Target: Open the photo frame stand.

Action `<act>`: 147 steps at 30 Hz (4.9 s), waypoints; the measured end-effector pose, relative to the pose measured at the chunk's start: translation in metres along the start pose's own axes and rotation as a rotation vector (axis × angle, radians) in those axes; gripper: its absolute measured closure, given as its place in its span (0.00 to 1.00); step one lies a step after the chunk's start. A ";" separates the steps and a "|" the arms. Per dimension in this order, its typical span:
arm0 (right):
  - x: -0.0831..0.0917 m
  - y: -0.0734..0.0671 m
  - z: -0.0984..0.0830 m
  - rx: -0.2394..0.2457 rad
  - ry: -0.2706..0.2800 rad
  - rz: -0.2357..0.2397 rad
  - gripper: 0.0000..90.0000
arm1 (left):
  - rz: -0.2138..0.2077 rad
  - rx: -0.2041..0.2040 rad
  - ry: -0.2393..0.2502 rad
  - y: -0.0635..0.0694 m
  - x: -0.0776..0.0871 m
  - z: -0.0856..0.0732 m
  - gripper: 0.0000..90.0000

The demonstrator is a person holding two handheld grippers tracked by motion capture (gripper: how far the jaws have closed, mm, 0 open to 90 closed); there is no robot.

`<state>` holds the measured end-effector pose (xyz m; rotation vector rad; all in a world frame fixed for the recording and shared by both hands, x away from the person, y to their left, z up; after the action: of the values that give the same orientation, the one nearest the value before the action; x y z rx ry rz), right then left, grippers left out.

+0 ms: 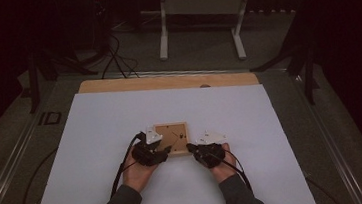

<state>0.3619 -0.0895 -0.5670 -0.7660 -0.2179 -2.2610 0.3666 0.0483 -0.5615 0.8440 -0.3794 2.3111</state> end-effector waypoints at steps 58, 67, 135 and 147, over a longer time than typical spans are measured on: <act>0.000 -0.001 0.000 0.011 0.007 -0.003 0.99 | 0.005 0.023 -0.106 -0.002 -0.002 0.000 0.53; 0.000 -0.001 0.000 0.012 0.007 -0.002 0.99 | -0.052 0.130 -0.078 -0.005 0.004 0.009 0.56; 0.000 -0.001 0.000 0.014 0.010 0.000 0.99 | -0.225 0.327 -0.169 -0.013 -0.007 0.022 0.59; 0.001 0.001 0.000 0.009 0.000 0.000 0.89 | -0.185 0.284 -0.159 -0.010 -0.006 0.023 0.60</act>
<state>0.3621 -0.0911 -0.5667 -0.7609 -0.2280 -2.2585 0.3875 0.0423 -0.5472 1.1548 -0.0352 2.1609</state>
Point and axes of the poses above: each handheld gripper's, and its own axes: x roughly backward along the jaws, z roughly out of its top, y roughly to its right, the point moved 8 cm from there along -x, roughly forward along the jaws, and after that the axes turned 5 degrees about -x, right-handed, at the moved point
